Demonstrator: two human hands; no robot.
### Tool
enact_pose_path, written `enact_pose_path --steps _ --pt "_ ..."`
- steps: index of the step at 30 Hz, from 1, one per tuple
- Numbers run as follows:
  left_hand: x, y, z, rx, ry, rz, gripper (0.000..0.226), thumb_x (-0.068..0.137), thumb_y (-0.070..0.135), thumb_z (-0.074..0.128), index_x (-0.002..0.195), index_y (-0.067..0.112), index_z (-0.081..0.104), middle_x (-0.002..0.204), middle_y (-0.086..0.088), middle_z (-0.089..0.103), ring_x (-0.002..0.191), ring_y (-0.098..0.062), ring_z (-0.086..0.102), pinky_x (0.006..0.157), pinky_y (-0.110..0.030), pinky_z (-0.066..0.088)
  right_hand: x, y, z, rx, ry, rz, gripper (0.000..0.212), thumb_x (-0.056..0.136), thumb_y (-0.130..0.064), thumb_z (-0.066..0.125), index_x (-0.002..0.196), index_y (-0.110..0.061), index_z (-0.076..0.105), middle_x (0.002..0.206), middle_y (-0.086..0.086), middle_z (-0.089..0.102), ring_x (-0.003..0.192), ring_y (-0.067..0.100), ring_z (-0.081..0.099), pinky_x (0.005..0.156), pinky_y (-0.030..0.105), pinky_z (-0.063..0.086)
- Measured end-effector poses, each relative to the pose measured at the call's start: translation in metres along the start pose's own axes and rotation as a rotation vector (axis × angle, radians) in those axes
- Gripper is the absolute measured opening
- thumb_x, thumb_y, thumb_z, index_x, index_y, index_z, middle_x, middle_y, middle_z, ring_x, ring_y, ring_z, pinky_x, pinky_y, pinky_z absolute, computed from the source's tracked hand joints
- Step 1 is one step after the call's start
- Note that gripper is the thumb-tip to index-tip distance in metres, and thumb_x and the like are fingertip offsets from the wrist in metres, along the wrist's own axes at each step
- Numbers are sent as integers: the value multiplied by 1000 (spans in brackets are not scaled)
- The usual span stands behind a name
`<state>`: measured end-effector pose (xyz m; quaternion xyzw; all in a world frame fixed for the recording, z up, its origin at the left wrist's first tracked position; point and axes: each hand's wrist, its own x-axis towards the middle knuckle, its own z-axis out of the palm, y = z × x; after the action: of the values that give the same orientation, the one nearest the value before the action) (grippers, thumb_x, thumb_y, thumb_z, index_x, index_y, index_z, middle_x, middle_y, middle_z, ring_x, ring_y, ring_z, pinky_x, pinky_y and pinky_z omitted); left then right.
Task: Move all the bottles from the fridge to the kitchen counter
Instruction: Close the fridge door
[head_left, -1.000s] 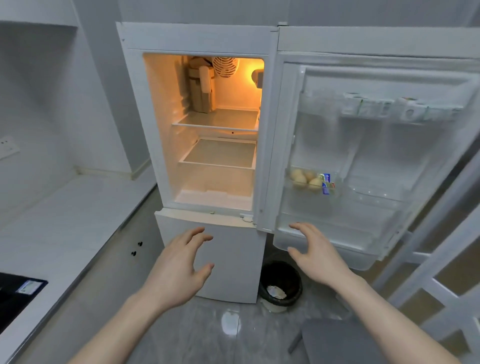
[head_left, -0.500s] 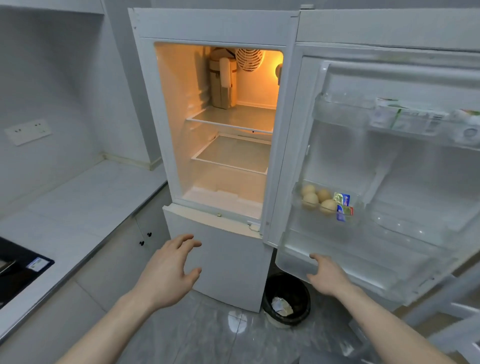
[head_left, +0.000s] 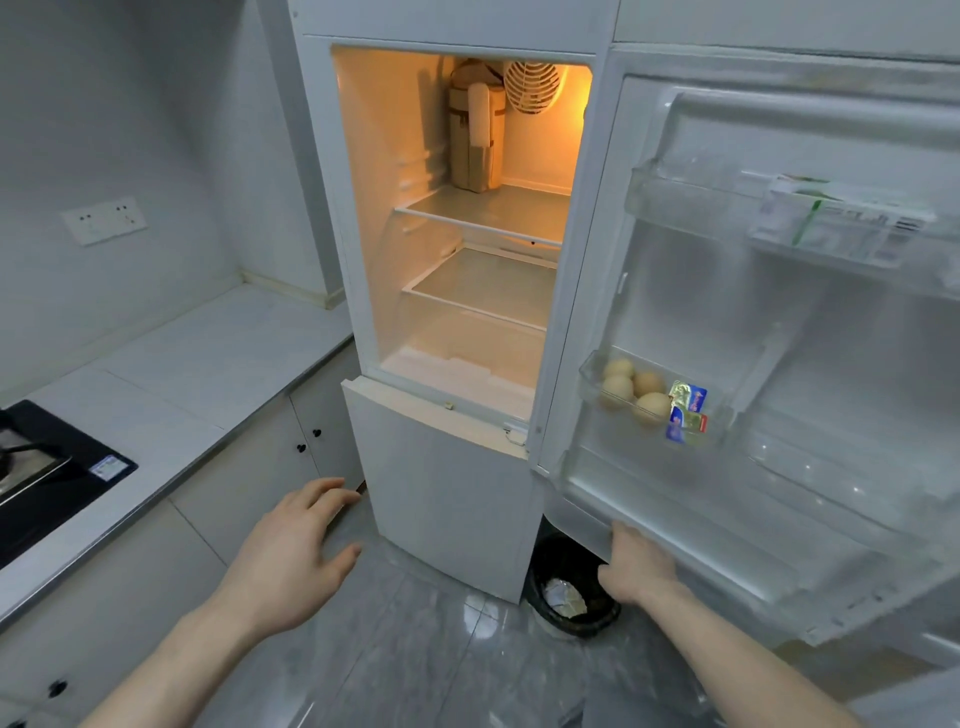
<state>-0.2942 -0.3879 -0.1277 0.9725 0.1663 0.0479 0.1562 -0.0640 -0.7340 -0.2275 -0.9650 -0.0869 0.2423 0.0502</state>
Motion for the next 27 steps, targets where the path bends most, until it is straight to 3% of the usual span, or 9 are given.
enact_pose_path --steps 6,11,17,22,27 --pt "-23 -19 -9 6 -8 14 53 89 47 67 138 33 54 153 14 43 132 -16 49 108 -33 42 -18 -24 13 65 13 -40 64 83 -19 60 144 -20 40 143 5 52 131 28 54 104 37 47" --pt "-46 -39 -21 16 -9 34 52 91 48 65 139 33 53 154 14 42 133 -15 47 108 -31 41 -42 -48 31 92 49 -90 91 84 -19 60 163 -18 15 159 6 37 144 28 41 116 39 39" --pt "-78 -66 -36 24 -15 73 54 92 49 62 142 34 49 156 15 38 137 -14 43 111 -30 38 -91 -86 51 17 127 -164 76 89 -17 58 158 -17 28 162 4 31 144 31 40 116 40 38" --pt "-99 -72 -46 6 1 131 53 92 47 62 142 34 50 156 13 39 137 -15 44 110 -31 39 -142 -108 70 -51 151 -182 80 89 -21 62 159 -22 23 166 9 22 142 36 40 112 42 42" --pt "-123 -73 -62 -15 40 178 51 92 44 64 140 32 52 154 12 41 137 -16 44 109 -32 38 -227 -125 72 11 439 -355 74 91 -17 61 157 -27 31 169 2 19 146 26 36 113 36 37"
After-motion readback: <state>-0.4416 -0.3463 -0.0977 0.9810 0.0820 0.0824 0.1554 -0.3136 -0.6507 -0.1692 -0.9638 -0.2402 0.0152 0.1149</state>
